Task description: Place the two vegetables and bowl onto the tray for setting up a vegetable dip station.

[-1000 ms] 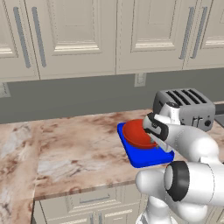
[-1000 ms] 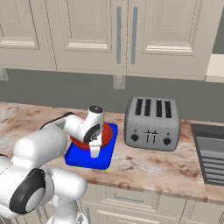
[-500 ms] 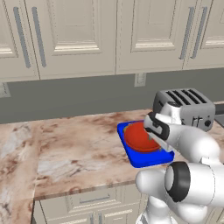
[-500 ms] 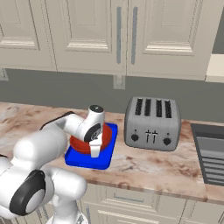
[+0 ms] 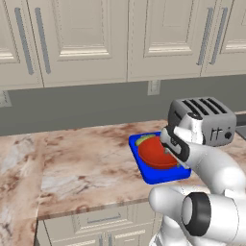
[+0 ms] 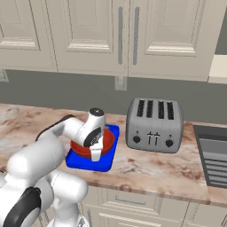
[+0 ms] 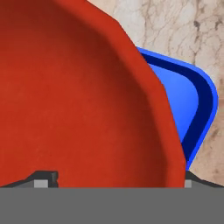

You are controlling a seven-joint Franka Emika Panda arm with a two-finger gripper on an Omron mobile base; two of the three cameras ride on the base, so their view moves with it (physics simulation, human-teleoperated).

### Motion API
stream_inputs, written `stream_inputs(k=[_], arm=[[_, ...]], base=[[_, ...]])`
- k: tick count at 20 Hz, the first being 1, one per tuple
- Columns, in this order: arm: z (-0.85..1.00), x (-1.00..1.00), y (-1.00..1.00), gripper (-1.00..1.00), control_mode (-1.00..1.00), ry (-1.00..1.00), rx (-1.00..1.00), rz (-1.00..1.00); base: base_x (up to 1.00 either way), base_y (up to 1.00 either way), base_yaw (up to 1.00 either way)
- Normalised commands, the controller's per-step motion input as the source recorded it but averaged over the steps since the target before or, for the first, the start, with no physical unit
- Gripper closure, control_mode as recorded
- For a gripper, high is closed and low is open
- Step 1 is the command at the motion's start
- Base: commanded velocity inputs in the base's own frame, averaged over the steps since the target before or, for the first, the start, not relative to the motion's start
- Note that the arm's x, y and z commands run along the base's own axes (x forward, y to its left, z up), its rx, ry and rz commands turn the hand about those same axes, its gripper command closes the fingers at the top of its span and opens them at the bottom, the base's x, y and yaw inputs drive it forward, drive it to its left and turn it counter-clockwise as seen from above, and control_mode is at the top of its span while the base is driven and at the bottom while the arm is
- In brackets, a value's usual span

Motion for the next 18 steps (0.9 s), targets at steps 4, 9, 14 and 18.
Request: stream_inputs(k=[4,9,14,18], arm=[[0.26,0.00,0.00,-1.00,-1.00,-0.02,0.00,0.00],[0.09,0.00,0.10,-1.00,-1.00,0.00,-0.10,0.00],[-0.33,0.00,0.06,-1.00,-1.00,0.00,-0.21,0.00],[-0.67,-0.01,0.00,-1.00,-1.00,-0.01,-0.22,0.01]], base=[[0.00,0.00,0.00],[0.00,0.00,0.00],[0.00,0.00,0.00],[0.00,0.00,0.00]])
